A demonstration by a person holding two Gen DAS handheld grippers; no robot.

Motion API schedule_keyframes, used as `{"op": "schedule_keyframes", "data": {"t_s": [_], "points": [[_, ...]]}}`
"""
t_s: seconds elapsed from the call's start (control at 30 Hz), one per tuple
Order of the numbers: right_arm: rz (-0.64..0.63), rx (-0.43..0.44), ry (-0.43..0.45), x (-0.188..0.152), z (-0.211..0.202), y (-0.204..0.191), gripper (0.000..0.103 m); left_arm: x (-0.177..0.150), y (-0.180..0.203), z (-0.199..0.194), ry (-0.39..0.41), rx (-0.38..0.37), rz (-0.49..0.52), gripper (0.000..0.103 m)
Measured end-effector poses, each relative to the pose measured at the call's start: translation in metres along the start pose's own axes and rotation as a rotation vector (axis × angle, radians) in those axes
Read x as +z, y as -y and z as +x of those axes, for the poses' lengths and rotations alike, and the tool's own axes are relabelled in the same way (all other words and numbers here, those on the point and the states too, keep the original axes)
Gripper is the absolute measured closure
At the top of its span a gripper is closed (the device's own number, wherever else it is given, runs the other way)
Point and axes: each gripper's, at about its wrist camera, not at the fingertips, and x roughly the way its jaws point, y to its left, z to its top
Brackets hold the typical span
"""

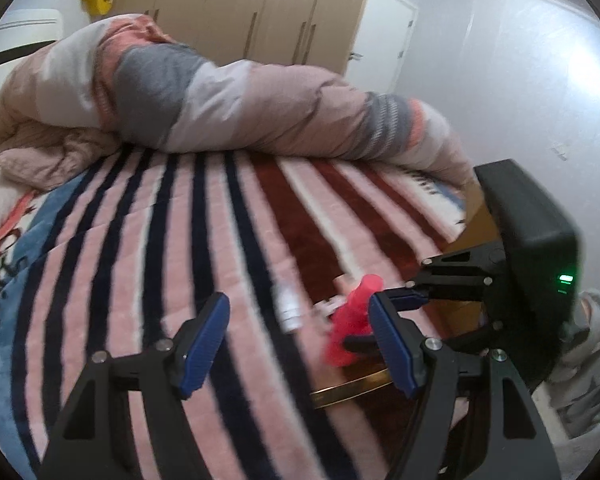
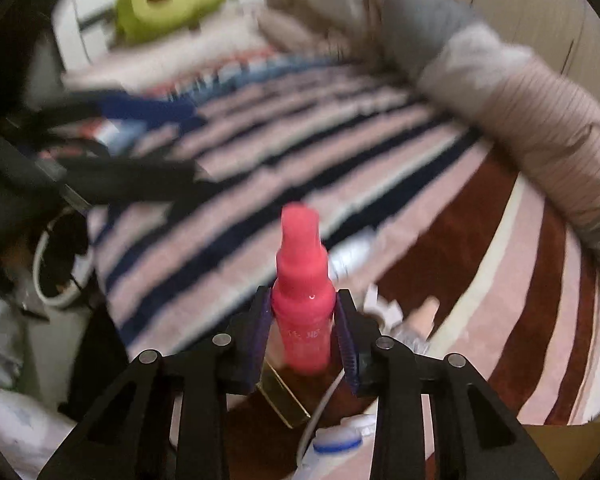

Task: Organize rigid objects
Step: 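Carry the pink spray bottle with the right tool into the box and release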

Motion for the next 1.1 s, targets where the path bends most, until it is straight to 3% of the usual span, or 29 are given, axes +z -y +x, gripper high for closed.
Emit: {"op": "schedule_keyframes", "data": {"t_s": [0.13,0.23,0.33,0.4,0.77,0.93,1.1], "points": [[0.028,0.020,0.142,0.006,-0.050,-0.005,0.076,0.019,0.029,-0.009,0.039,-0.095,0.051,0.052],[0.060,0.036,0.199,0.003,-0.077,-0.003,0.076,0.034,0.056,-0.018,0.066,-0.164,0.108,0.063],[0.093,0.057,0.264,-0.002,-0.106,0.003,0.076,0.047,0.081,-0.023,0.076,-0.186,0.156,0.078],[0.103,0.048,0.305,-0.008,-0.127,0.006,0.076,0.058,0.103,-0.026,0.096,-0.205,0.193,0.081],[0.213,-0.122,0.466,-0.077,-0.235,0.058,0.076,0.105,0.226,-0.008,0.139,-0.333,0.364,0.082],[0.290,-0.180,0.461,-0.117,-0.261,0.089,0.076,0.111,0.270,0.024,0.099,-0.390,0.403,0.082],[0.368,-0.193,0.406,-0.148,-0.257,0.119,0.076,0.105,0.296,0.062,0.027,-0.409,0.411,0.083]]}}
